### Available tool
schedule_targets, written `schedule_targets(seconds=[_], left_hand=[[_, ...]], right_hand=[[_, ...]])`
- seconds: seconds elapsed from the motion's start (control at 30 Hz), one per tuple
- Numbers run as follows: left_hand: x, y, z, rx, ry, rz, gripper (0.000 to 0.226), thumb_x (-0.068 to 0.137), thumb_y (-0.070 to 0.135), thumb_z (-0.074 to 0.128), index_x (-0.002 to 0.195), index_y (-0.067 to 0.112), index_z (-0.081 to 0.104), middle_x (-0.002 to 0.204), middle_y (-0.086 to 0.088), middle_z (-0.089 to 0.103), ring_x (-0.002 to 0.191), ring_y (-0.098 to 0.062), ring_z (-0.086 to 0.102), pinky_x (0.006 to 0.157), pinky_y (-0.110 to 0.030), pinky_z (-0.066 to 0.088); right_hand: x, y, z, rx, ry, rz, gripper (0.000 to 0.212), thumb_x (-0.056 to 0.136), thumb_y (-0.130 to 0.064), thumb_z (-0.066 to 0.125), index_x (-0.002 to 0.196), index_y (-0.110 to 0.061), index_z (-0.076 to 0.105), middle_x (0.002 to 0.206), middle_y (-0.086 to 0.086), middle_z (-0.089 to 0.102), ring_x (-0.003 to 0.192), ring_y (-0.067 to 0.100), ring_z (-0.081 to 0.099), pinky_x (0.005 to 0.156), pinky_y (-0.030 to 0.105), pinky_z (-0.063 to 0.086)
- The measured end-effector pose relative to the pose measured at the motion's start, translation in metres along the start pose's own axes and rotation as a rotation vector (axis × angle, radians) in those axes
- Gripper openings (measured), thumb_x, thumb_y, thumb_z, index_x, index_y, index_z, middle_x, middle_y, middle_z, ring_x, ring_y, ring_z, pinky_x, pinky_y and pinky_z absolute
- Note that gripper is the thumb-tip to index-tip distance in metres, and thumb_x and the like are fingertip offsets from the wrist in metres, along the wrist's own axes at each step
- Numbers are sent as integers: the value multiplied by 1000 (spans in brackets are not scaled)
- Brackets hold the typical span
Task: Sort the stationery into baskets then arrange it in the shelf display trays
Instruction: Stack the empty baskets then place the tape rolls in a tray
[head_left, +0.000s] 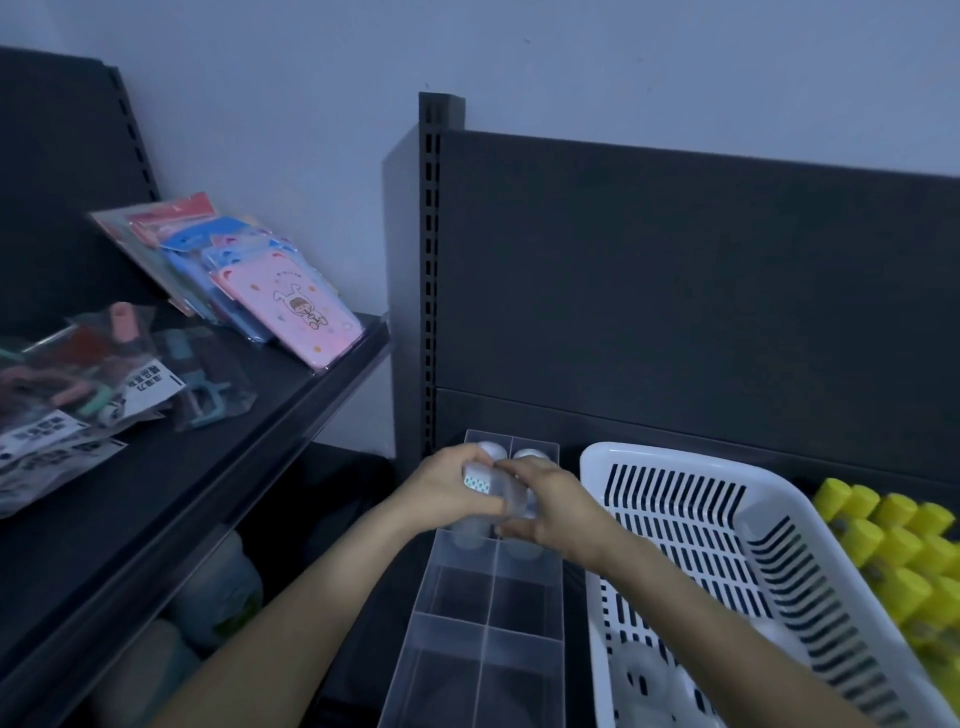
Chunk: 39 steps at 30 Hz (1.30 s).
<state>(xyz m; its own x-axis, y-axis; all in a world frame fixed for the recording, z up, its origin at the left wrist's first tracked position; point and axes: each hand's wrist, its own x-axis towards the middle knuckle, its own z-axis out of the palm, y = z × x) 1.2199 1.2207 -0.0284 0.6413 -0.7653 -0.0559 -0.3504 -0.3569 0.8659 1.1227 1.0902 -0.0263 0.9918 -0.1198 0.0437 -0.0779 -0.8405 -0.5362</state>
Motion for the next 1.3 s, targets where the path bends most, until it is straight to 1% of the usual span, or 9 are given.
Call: schedule_targets(seconds=[0.23, 0.33, 0.4, 0.5, 0.6, 0.83, 0.97, 1.13, 1.3], left_hand=[[-6, -6, -7, -95, 3, -99, 37, 83, 18, 68, 117, 14, 53, 111, 0, 53, 93, -7, 55, 80, -19, 48], [-9, -16, -12, -10, 50, -118, 47, 79, 20, 72, 122, 18, 53, 122, -2, 49, 106, -13, 53, 90, -25, 47], [-11, -19, -12, -6, 60, -91, 53, 77, 20, 74, 124, 26, 50, 118, 3, 51, 111, -14, 50, 96, -29, 43], [-13, -24, -10, -76, 79, -57, 39, 77, 20, 74, 109, 33, 55, 99, 13, 55, 101, -12, 53, 94, -31, 46], [-14, -28, -13, -164, 108, -71, 30, 74, 16, 77, 98, 25, 63, 90, 11, 59, 90, -10, 56, 84, -30, 50], [-21, -26, -19, -311, 3, -104, 52, 54, 8, 63, 105, 17, 59, 98, -4, 59, 85, -11, 56, 67, -22, 49], [-26, -24, -20, -163, 8, -82, 43, 71, -1, 69, 103, 25, 54, 96, 5, 56, 84, -7, 56, 74, -19, 48], [-33, -24, -23, 83, 47, -64, 47, 66, 17, 80, 104, 21, 52, 96, 6, 58, 87, -14, 60, 82, -33, 52], [-42, -15, -18, 367, -51, 38, 44, 65, 36, 80, 103, 21, 61, 89, 7, 61, 83, -10, 57, 81, -31, 51]], right_hand=[[4, 26, -8, -148, 89, 163, 58, 72, -31, 73, 123, -12, 54, 114, 4, 48, 109, 20, 48, 86, 23, 39], [8, 30, -9, -212, 6, 273, 54, 70, -34, 73, 115, -12, 55, 106, 4, 52, 97, 20, 51, 78, 25, 41], [9, 27, -5, -318, -45, 306, 52, 72, -36, 70, 115, -13, 53, 110, 7, 57, 101, 23, 52, 83, 30, 42], [12, 26, 0, -468, -74, 305, 49, 77, -42, 64, 117, -16, 53, 111, 8, 59, 107, 24, 50, 91, 34, 36], [13, 31, 2, -507, -83, 298, 39, 79, -50, 61, 103, -20, 57, 106, 4, 62, 108, 23, 49, 90, 35, 34], [14, 34, 8, -619, -118, 279, 36, 81, -50, 58, 100, -19, 61, 111, 1, 61, 110, 21, 45, 90, 36, 32], [16, 31, 6, -621, -149, 292, 37, 81, -49, 57, 106, -21, 59, 113, 1, 60, 111, 21, 45, 92, 37, 32], [13, 29, 7, -570, -135, 303, 42, 82, -49, 57, 114, -21, 56, 118, 2, 58, 115, 22, 46, 96, 40, 32], [-18, 23, -5, -263, 155, 247, 47, 86, -38, 60, 128, -18, 54, 128, 2, 57, 119, 20, 49, 101, 34, 39]])
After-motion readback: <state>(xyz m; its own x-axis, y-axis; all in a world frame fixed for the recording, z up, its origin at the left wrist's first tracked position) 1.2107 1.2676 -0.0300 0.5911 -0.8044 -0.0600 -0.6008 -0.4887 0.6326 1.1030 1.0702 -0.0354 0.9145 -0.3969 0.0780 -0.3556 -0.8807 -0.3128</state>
